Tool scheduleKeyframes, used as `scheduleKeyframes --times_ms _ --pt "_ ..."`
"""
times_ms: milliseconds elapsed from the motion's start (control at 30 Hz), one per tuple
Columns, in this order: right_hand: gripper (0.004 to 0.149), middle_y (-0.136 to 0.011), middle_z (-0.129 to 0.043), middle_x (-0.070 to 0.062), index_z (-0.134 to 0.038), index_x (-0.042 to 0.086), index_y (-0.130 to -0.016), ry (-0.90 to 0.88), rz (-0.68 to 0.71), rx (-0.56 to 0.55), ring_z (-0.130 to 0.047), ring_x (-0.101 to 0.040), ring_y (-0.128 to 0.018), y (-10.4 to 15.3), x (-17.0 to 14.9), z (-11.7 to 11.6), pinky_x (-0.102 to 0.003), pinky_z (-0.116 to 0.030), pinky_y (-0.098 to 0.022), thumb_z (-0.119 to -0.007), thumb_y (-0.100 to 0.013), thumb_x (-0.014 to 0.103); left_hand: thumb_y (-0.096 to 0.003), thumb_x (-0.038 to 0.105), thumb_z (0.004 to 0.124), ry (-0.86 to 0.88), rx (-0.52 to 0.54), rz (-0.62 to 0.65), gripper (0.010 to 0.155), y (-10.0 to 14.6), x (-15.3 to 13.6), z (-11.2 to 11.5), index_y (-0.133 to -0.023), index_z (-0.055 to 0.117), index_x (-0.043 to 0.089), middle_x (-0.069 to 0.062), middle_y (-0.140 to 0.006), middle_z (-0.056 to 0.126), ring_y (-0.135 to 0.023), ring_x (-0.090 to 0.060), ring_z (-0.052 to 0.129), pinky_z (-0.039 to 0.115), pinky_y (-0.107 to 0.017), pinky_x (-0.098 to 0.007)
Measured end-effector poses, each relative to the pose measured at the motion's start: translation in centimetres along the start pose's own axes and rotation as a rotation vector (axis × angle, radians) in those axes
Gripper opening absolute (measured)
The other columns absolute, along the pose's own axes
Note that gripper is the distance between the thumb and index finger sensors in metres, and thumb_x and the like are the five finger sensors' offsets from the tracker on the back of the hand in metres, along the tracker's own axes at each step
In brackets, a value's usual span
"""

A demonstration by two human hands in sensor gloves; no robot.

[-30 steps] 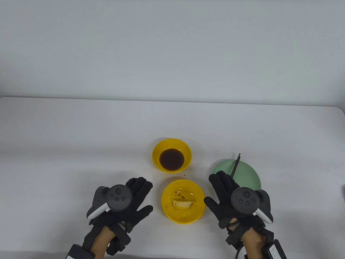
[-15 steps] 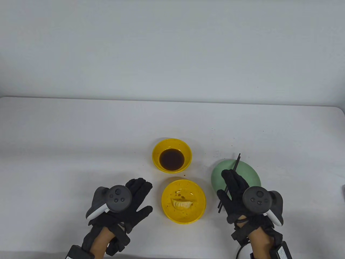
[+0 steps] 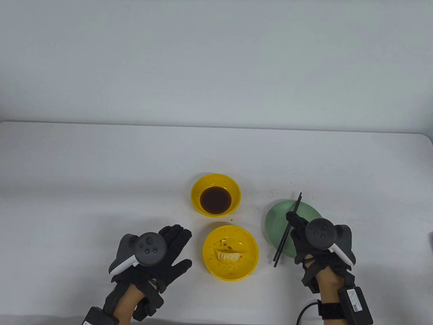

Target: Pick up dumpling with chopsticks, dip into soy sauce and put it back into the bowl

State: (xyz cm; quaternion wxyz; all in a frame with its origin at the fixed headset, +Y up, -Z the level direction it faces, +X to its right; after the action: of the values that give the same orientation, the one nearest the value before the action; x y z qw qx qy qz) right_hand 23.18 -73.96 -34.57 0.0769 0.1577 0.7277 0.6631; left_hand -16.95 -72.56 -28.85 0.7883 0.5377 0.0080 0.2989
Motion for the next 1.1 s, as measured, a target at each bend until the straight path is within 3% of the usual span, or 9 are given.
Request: scheduleKeyframes --times_ms 300,567,767,1100 --pt "0.059 -0.104 -0.070 -0.009 -0.052 0.023 -0.103 0.130 -0.013 0.045 -0.082 -0.036 -0.086 -0.5 0.2 -1.6 -0.059 -0.067 -0.062 -0.076 -0.050 0.019 -0.0488 0.064 0.063 -0.006 0.002 0.000 0.083 0.0 0.0 0.0 -0.115 0.021 0.038 0.001 -0.123 0.022 -0.118 -0.036 0.024 0.024 -0.080 -0.065" --pt "0.061 -0.107 -0.064 -0.007 -0.049 0.025 -0.104 0.181 -0.004 -0.006 -0.080 -0.037 -0.087 -0.2 0.5 -1.1 -0.059 -0.066 -0.063 -0.076 -0.050 0.019 -0.0487 0.064 0.064 -0.006 0.002 0.002 0.083 0.1 0.0 0.0 -0.115 0.021 0.038 0.000 -0.123 0.022 -0.118 -0.037 0.024 0.025 -0.080 -0.065" --pt "0.063 -0.108 -0.060 -0.005 -0.045 0.026 -0.104 0.221 -0.007 0.071 -0.078 -0.037 -0.089 -0.5 0.8 -2.2 -0.060 -0.065 -0.064 -0.075 -0.050 0.019 -0.0486 0.064 0.064 -0.012 -0.001 -0.001 0.083 0.0 0.0 0.1 -0.115 0.022 0.037 0.000 -0.123 0.025 -0.117 -0.037 0.026 0.026 -0.080 -0.065" --pt "0.064 -0.107 -0.060 -0.007 -0.044 0.025 -0.104 0.308 -0.010 0.045 -0.079 -0.036 -0.087 -0.4 1.1 -2.2 -0.059 -0.065 -0.063 -0.077 -0.050 0.021 -0.0485 0.064 0.064 -0.012 -0.001 -0.001 0.083 0.1 0.0 0.0 -0.115 0.022 0.037 0.000 -0.123 0.025 -0.117 -0.037 0.026 0.026 -0.080 -0.065"
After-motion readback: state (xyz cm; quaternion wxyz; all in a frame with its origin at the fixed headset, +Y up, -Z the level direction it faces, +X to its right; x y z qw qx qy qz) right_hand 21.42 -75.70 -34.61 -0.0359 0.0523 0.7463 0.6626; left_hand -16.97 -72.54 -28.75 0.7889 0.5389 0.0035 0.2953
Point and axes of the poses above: the tracker on the back of each hand, its own x axis roughly to the thumb side, its own y axis roughly from the fingertips to the wrist, z = x × y, the point moved 4 cm from there along -y, roughly from the wrist to the fingertips
